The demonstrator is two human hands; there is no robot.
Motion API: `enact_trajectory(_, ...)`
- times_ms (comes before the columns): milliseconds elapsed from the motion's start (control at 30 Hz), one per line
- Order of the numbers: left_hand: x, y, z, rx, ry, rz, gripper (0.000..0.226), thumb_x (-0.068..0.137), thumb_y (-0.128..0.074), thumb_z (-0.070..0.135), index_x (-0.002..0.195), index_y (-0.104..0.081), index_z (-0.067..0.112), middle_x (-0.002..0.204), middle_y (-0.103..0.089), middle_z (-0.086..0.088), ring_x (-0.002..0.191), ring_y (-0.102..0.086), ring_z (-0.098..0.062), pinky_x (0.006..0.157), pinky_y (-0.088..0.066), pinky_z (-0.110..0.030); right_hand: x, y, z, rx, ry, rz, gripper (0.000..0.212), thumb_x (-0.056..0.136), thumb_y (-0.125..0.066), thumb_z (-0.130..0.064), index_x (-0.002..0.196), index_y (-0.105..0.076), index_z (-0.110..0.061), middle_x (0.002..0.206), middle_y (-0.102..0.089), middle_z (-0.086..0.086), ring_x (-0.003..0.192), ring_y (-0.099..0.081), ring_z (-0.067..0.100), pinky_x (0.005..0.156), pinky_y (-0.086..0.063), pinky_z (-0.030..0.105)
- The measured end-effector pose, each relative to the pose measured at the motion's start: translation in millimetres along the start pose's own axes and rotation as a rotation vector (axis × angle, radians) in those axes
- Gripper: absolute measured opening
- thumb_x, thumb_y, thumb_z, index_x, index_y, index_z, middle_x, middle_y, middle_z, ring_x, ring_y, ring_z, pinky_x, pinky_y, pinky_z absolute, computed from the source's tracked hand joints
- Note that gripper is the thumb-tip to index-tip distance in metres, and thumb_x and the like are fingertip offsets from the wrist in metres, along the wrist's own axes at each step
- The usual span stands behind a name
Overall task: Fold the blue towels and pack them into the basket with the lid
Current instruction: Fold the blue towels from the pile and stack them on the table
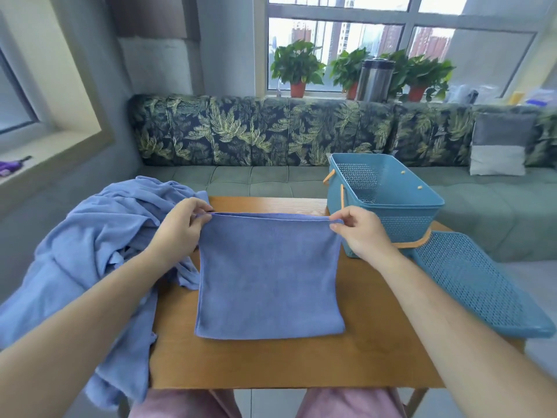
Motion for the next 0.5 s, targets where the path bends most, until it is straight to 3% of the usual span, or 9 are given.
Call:
enact_trajectory(100,-2.3,23.5,17.6,0.083,-0.074,-0.004,0.014,0.099,-0.058,0.012,0.110,-0.067,0.015,0.105,-0.064,0.001,0.096,-0.058,-0.016,0.090,-0.045,-0.028,-9.2,18.6,-32.9,0.010,0.020,-0.003,0.017,0.086,-0.075,-0.002,0.088,-0.073,-0.019,0.085,-0.073,0.000,0.069,-0.062,0.003,0.067,-0.046,0.017)
enact_trajectory(200,-9.3,48.3,42.6,0.133,-0.157,0.015,0.014,0.100,-0.056,0.010,0.109,-0.067,0.012,0.106,-0.064,-0.004,0.105,-0.057,-0.019,0.090,-0.036,-0.021,-25.6,42.6,-67.3,0.009,0.045,-0.019,0.012,0.084,-0.077,-0.003,0.089,-0.074,-0.014,0.090,-0.075,0.000,0.082,-0.068,0.011,0.072,-0.049,0.014)
enact_trajectory(300,-16.8,74.6,69.4,0.086,-0.161,0.020,0.011,0.101,-0.054,0.015,0.103,-0.063,0.022,0.101,-0.063,0.001,0.096,-0.058,-0.015,0.081,-0.041,-0.023,-40.5,68.1,-104.8,0.037,0.105,-0.038,0.014,0.082,-0.080,-0.005,0.085,-0.075,-0.018,0.090,-0.076,-0.001,0.083,-0.068,0.010,0.077,-0.052,0.022)
enact_trajectory(433,-17.5,99.9,96.9,0.051,-0.147,0.042,0.011,0.103,-0.052,0.020,0.097,-0.061,0.023,0.090,-0.063,0.004,0.080,-0.059,-0.016,0.069,-0.044,-0.024,-51.7,92.6,-143.2,0.016,0.165,-0.044,0.011,0.084,-0.079,-0.005,0.088,-0.075,-0.014,0.090,-0.075,-0.002,0.078,-0.067,0.008,0.067,-0.049,0.009)
enact_trajectory(500,-11.5,102.5,103.5,0.044,-0.133,0.049,0.010,0.102,-0.053,0.021,0.095,-0.061,0.023,0.085,-0.063,0.006,0.075,-0.058,-0.012,0.067,-0.043,-0.025,-48.4,95.4,-151.7,-0.042,0.178,-0.047,0.010,0.085,-0.078,-0.004,0.087,-0.074,-0.013,0.091,-0.074,0.001,0.077,-0.066,0.011,0.069,-0.052,0.016)
Point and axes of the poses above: each hand's wrist, its own x-axis towards the middle knuckle, its own y-axis out of the back of the hand, z = x × y, the point moved 6 cm from there along x, towards the middle knuckle
